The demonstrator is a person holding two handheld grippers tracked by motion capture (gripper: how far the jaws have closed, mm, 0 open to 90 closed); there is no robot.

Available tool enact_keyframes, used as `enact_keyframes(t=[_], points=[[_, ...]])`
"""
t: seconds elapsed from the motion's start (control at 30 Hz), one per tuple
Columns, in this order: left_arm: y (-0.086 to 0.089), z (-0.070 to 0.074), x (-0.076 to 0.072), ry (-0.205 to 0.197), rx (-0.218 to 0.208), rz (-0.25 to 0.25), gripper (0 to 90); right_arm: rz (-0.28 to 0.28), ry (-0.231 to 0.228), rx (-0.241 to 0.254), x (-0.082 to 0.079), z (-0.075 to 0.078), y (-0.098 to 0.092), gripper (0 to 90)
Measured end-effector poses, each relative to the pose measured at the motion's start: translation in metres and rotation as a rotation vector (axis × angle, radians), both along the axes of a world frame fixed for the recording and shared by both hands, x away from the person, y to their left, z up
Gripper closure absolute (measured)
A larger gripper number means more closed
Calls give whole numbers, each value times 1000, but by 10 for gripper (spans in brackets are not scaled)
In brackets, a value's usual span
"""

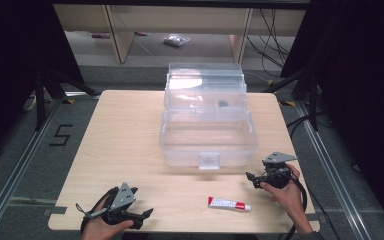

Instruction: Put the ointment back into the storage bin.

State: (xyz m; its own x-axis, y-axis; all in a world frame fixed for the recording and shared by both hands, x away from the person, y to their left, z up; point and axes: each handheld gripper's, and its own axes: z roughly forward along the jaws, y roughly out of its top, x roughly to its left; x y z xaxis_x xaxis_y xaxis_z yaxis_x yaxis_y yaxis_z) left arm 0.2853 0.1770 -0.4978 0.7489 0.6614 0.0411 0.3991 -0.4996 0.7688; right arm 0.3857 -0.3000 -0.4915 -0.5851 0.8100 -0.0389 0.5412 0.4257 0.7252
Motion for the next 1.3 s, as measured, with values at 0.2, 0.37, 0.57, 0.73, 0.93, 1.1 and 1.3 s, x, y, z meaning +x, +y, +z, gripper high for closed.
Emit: enact_keyframes(t=[0.2,0.37,0.57,0.73,0.93,1.1,1.3], points=[[0,0,0,0,3,-1,151,-4,7,2,-1,1,1,176],[-1,-1,-1,4,-26,7,151,23,30,12,-2,6,3,185],[0,0,0,2,6,0,151,79,69,-15,-8,16,15,239],[0,0,0,7,-8,9,151,165,64,-50,-12,26,23,274],[0,0,0,3,-3,2,151,272,57,-91,-20,37,39,329],[0,-1,1,8,0,4,151,377,127,-153,-32,49,57,395],[1,-1,1,3,12,4,151,499,165,-241,-40,51,77,462]])
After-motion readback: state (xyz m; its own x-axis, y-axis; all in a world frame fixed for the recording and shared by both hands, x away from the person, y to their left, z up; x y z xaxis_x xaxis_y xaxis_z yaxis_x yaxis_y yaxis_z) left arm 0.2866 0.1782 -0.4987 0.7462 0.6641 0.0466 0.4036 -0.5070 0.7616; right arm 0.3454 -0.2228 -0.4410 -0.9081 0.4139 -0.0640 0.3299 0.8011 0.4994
